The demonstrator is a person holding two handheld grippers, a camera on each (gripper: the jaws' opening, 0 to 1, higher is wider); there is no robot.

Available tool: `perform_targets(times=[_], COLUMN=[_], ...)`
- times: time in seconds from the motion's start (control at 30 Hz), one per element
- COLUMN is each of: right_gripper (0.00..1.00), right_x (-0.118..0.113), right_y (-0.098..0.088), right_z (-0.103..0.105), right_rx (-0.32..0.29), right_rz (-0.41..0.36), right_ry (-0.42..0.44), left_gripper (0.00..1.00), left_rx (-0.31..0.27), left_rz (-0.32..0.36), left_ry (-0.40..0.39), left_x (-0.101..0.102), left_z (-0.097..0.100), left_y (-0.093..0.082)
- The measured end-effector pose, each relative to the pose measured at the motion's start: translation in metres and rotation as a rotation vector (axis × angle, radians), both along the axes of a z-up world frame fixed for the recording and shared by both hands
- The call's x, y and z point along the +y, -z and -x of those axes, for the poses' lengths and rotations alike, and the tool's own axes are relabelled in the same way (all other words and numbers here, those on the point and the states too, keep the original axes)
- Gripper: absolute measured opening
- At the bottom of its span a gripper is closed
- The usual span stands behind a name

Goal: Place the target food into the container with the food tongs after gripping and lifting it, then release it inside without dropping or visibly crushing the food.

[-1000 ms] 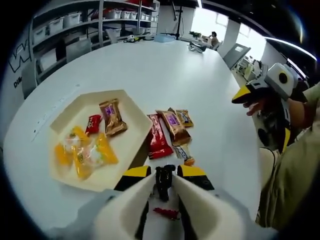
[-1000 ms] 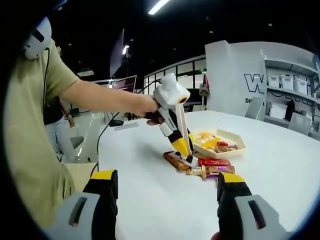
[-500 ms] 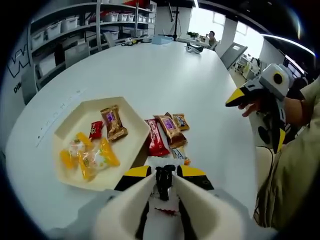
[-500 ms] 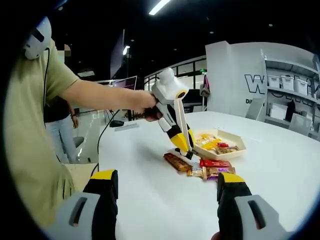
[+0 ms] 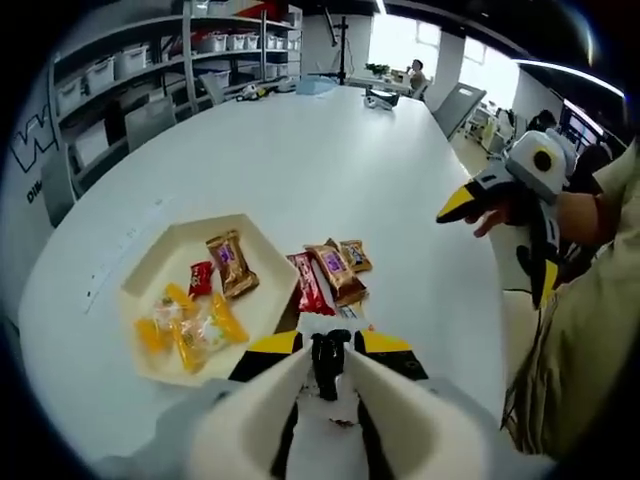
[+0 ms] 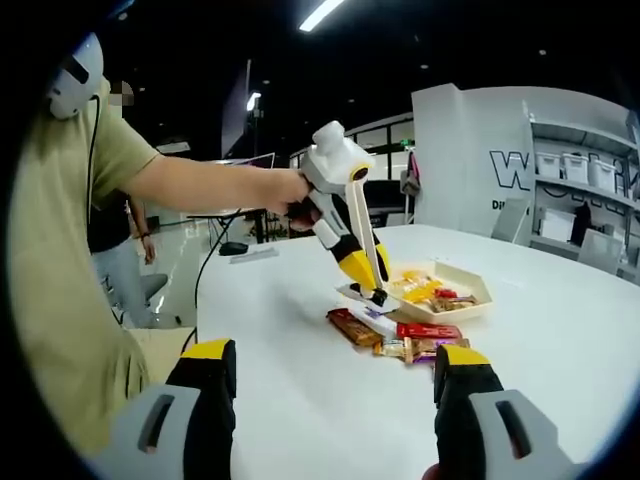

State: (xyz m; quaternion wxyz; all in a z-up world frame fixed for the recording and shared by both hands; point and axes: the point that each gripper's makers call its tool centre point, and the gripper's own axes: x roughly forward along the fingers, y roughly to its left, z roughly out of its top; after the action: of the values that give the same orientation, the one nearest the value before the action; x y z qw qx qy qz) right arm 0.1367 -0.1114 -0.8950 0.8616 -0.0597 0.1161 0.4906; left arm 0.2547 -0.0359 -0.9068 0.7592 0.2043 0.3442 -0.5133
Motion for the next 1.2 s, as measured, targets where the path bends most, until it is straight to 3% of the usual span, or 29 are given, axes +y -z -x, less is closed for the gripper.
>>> perform_targets(times=[0.7, 1.2], right_gripper=[0.81, 0.82], right_x=[-0.007, -0.013], right_y=[-0.003, -0.005], right_z=[-0.002, -0.006], right_rx=[-0.005, -0.006], right_rz=[-0.005, -0.003], right_ry=[0.023, 0.038], left_gripper=[0.2, 0.2], left_rx=[-0.049, -0.075], left_rz=[0.012, 0.001], left_ry=[-0.001, -0.025], left_x=[-0.002, 0.004], left_z=[-0.018, -0.047], left_y=[-0.031, -0.043])
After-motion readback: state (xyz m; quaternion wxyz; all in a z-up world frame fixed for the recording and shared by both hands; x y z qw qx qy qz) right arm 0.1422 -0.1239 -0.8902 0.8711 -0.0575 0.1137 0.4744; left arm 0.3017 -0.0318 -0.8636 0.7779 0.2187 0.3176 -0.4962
